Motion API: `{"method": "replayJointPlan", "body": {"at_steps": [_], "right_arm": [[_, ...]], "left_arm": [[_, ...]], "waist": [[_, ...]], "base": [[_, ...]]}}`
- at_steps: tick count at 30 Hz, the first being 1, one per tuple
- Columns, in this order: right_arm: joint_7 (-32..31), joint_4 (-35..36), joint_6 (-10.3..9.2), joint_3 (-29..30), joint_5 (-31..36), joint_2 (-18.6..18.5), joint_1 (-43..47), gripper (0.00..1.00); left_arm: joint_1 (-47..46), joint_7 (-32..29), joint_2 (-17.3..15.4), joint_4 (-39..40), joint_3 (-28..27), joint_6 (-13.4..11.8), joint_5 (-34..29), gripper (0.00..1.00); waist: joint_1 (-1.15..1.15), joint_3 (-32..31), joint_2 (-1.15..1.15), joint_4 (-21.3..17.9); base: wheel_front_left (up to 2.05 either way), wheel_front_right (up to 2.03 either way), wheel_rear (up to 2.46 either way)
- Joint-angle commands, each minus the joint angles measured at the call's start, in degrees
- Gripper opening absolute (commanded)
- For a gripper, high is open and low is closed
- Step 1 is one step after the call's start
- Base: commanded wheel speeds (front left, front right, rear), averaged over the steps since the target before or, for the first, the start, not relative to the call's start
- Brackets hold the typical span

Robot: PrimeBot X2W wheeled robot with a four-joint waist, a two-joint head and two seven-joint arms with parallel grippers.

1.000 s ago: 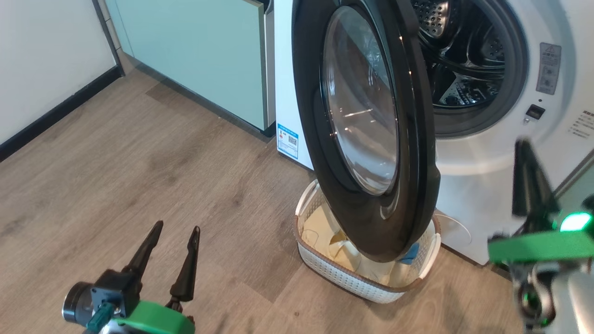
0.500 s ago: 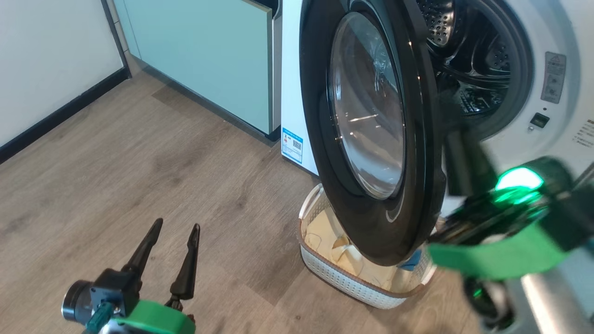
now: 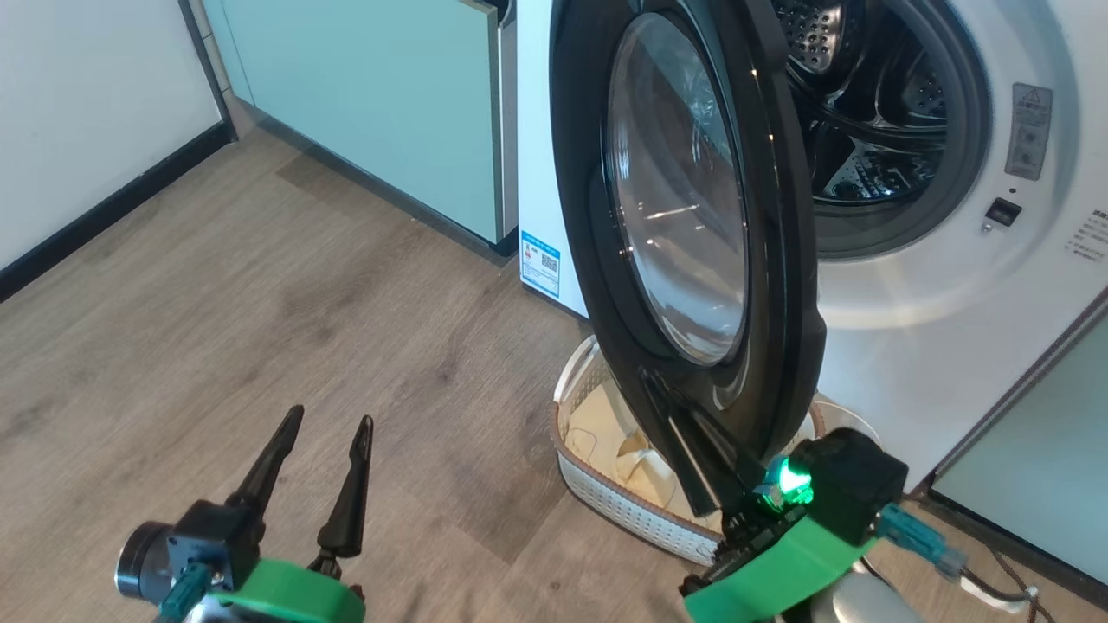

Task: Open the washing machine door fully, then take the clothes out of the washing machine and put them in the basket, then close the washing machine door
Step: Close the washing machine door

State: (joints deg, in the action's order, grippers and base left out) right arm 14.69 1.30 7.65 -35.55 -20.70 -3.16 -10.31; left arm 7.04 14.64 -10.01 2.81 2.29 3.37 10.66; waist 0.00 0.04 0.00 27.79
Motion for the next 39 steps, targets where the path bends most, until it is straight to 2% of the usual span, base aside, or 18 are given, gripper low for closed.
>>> {"method": "replayJointPlan", "body": {"at_steps": [1, 15, 39], "right_arm": [[0.3, 1.4, -0.16, -0.6, -0.4, 0.3, -1.0, 0.0], [0.3, -6.8, -0.16, 4.9, 0.9, 0.3, -1.6, 0.0], [0.3, -10.1, -0.16, 9.8, 1.8, 0.3, -2.5, 0.0]], "left_arm": [[-2.5, 0.4, -0.1, 2.1, -2.0, -0.1, -0.2, 1.0], [-2.8, 0.4, 0.8, 1.9, -2.3, 0.1, -0.4, 1.0], [-2.8, 0.4, 1.5, 1.9, -2.9, 0.8, -1.1, 1.0]], "waist": [[0.0, 0.1, 0.0, -0.1], [0.0, 0.4, 0.0, -0.6], [0.0, 0.3, 0.0, -1.5]], "base": [[0.0, 0.0, 0.0], [0.0, 0.0, 0.0], [0.0, 0.0, 0.0]]}}
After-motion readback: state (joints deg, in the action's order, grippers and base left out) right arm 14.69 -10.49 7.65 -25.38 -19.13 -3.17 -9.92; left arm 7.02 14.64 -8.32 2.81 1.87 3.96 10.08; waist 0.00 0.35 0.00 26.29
